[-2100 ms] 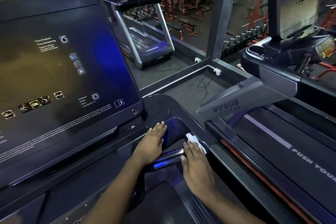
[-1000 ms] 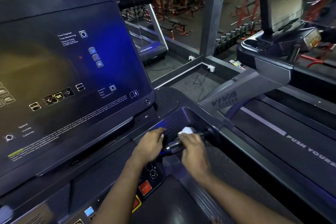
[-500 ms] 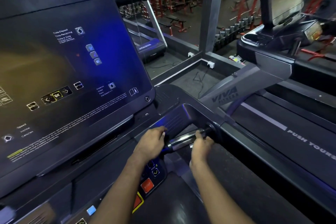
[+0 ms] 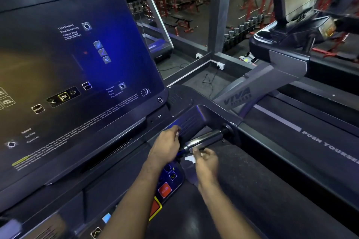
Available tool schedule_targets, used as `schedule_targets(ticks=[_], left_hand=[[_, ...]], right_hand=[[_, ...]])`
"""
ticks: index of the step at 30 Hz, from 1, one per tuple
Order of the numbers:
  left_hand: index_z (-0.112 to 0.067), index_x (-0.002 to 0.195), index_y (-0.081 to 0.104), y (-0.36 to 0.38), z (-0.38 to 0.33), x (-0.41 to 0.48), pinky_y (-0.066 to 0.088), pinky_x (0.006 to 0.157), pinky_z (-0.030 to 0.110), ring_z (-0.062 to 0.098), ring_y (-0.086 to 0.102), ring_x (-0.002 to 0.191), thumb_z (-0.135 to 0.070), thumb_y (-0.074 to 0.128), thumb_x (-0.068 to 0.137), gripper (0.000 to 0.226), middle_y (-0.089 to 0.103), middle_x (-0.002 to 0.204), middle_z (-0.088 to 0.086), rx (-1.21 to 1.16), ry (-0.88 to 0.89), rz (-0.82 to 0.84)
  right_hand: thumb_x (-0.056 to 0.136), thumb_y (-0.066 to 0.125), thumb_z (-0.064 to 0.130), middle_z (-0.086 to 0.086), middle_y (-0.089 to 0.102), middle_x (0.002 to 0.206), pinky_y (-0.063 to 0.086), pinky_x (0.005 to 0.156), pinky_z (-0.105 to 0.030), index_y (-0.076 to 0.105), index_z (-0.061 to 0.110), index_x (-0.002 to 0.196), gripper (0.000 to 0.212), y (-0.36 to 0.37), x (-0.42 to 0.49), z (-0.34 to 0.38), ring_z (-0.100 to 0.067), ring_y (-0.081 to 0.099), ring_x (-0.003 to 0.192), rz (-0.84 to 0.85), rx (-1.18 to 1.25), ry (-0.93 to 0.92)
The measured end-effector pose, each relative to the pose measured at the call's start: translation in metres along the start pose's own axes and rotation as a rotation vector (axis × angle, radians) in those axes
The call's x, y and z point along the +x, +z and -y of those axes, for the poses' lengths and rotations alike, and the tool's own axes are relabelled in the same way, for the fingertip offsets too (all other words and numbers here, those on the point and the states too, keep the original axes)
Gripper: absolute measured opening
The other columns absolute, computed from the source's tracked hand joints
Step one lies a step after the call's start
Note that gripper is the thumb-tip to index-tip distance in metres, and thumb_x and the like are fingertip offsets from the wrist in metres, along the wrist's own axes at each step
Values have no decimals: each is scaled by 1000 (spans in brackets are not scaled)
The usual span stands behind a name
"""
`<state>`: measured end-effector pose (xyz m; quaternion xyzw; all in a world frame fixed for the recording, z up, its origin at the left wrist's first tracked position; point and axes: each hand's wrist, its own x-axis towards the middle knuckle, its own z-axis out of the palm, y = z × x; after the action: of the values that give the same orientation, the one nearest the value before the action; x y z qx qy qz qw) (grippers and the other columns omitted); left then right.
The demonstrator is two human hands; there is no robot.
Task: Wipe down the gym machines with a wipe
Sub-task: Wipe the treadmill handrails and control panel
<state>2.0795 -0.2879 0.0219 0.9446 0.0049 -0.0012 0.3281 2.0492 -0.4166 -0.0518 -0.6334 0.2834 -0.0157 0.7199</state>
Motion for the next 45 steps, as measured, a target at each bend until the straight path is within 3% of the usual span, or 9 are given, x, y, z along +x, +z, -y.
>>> schedule_targets(ticks=[3,7,12,16,20,32,37,42,45], left_hand=[[-11,125,62,-1,0,-2,49,86,35,27,65,103,-15,41,106,29,70,117,11,-13,15,-24],[-9,124,60,-3,-4,-4,50,82,40,26,64,93,-14,39,106,28,69,106,13,-22,28,-18],[-9,121,58,-8,-9,-8,52,85,47,34,65,98,-13,39,104,26,70,107,16,-47,37,-46],[-4,125,57,-10,-12,-11,50,82,44,36,65,99,-10,39,104,28,69,109,19,-29,41,-80],[-5,117,59,-8,-14,-11,51,77,45,31,64,88,-12,37,106,25,69,101,15,3,37,-104],[-10,104,62,16,-53,30,52,80,46,41,63,98,-3,38,82,33,68,105,17,112,5,22],[-15,112,65,45,-74,43,50,83,42,37,62,102,-1,41,87,37,68,108,13,74,82,92],[-15,132,61,74,-88,62,43,105,36,22,56,125,-6,47,93,43,61,135,4,31,188,140],[-16,145,52,85,-91,70,25,119,27,19,38,144,-6,46,100,47,43,156,3,48,215,156]], right_hand=[[84,73,-5,-9,72,95,56,87,-41,63,15,99,27,-24,4,24,-27,70,89,-119,-140,-186],[86,65,-5,-1,70,86,41,73,-20,74,12,98,23,-32,19,73,-21,62,80,-238,-351,-450],[82,56,7,-3,73,82,54,68,-39,73,23,95,26,-5,9,58,-29,68,79,217,-896,-739],[80,53,0,-5,72,91,49,73,-34,71,15,97,29,-13,-8,55,-24,67,87,390,-915,-1076],[88,61,0,-5,75,92,52,67,-35,75,17,102,26,-40,22,61,-30,70,87,95,-881,-917],[98,62,17,-1,78,105,54,79,-23,75,21,116,22,-84,68,118,-19,73,93,-79,-632,-807],[98,61,14,-8,74,116,47,104,-46,74,16,117,23,-106,109,141,-26,64,120,-280,-715,-907],[90,55,4,-1,75,103,53,88,-41,74,19,109,30,-129,116,109,-24,68,95,98,-924,-1157],[94,60,4,2,77,103,52,81,-25,75,18,112,28,-141,113,107,-18,71,88,-2,-733,-1012]])
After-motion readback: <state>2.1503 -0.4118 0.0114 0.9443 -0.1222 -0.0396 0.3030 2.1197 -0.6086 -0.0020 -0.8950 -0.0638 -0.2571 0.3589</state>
